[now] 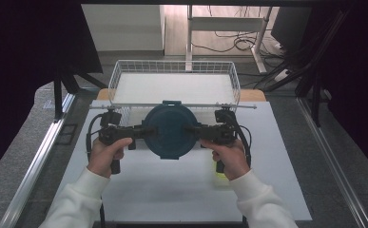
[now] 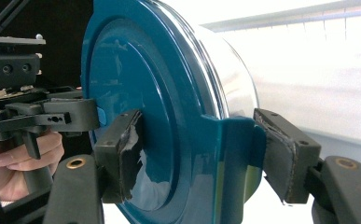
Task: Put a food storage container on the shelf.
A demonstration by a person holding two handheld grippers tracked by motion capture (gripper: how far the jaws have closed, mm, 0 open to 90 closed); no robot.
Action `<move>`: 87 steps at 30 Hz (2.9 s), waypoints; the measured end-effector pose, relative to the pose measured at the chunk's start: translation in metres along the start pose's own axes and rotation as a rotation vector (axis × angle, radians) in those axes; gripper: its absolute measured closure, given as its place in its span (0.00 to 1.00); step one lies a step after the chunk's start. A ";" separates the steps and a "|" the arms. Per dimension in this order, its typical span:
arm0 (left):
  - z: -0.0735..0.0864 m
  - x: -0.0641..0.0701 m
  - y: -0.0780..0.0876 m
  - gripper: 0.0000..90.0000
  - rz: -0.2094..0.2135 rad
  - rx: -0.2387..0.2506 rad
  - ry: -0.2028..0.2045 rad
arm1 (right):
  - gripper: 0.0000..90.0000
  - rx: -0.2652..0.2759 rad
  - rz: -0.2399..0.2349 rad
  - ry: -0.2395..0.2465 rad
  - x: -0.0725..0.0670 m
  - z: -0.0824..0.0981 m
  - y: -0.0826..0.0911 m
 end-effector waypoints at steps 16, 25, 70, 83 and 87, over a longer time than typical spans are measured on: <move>-0.033 -0.001 -0.006 0.45 0.023 0.010 -0.013 | 0.38 0.024 0.023 0.012 0.000 -0.034 0.006; -0.049 0.002 -0.008 0.45 0.018 0.009 -0.025 | 0.38 0.034 0.021 0.011 0.001 -0.050 0.007; -0.126 -0.009 -0.021 0.44 0.021 0.011 -0.040 | 0.38 0.046 0.030 0.028 0.009 -0.128 -0.002; -0.134 -0.033 -0.030 0.44 0.019 0.008 -0.001 | 0.38 0.009 0.030 0.000 0.023 -0.136 -0.022; -0.135 -0.042 -0.033 0.44 0.020 0.006 0.021 | 0.38 -0.001 0.032 -0.012 0.028 -0.139 -0.029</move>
Point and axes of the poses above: each handheld gripper's, and its own axes: y roughly backward along the jaws, z roughly out of its underside, x roughly to its right, the point moved 2 cm from there along -y, roughly forward along the jaws, and after that the axes turned 12 degrees about z, right-handed, at the moved point
